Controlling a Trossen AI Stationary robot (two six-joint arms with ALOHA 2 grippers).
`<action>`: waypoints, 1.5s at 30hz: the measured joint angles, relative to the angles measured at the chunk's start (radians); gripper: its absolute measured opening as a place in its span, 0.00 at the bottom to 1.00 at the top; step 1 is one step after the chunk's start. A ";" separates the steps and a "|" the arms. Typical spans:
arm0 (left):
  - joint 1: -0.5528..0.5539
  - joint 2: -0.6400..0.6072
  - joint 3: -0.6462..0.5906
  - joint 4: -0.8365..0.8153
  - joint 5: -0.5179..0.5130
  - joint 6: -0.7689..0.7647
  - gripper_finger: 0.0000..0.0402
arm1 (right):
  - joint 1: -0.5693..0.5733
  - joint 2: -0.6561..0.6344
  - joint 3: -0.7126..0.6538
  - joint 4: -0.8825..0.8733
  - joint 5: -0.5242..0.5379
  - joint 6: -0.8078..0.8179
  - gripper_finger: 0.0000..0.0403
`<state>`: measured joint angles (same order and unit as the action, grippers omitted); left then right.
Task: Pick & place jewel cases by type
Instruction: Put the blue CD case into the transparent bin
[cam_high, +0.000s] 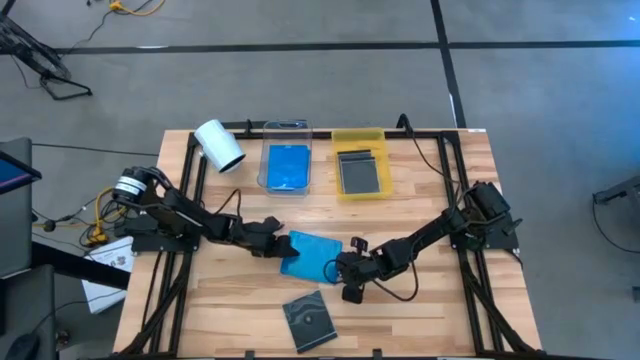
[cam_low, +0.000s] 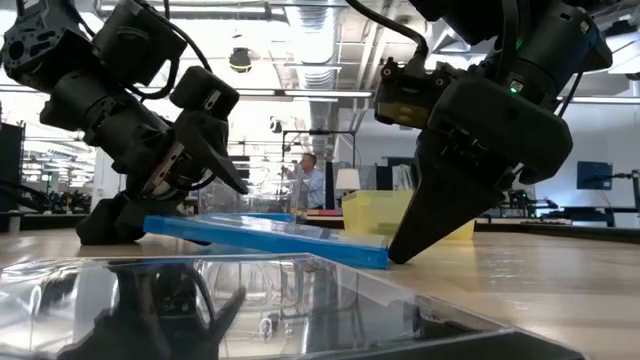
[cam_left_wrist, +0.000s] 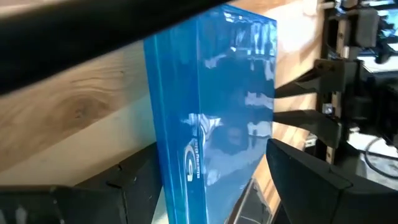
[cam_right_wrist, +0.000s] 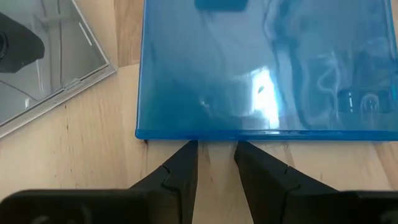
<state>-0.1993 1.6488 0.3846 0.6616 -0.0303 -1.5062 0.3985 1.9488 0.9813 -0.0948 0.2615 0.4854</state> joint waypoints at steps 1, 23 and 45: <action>0.000 0.000 -0.001 0.017 0.000 0.007 0.67 | 0.000 0.000 0.000 0.000 0.000 0.000 0.27; -0.002 0.009 0.000 0.251 -0.034 0.131 0.63 | 0.000 0.000 0.000 -0.003 -0.005 0.020 0.27; -0.002 0.005 0.003 0.247 -0.019 0.151 0.32 | -0.001 0.000 0.001 -0.005 -0.024 0.076 0.27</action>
<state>-0.2012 1.6543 0.3874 0.9084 -0.0489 -1.3555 0.3977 1.9488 0.9825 -0.0995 0.2375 0.5619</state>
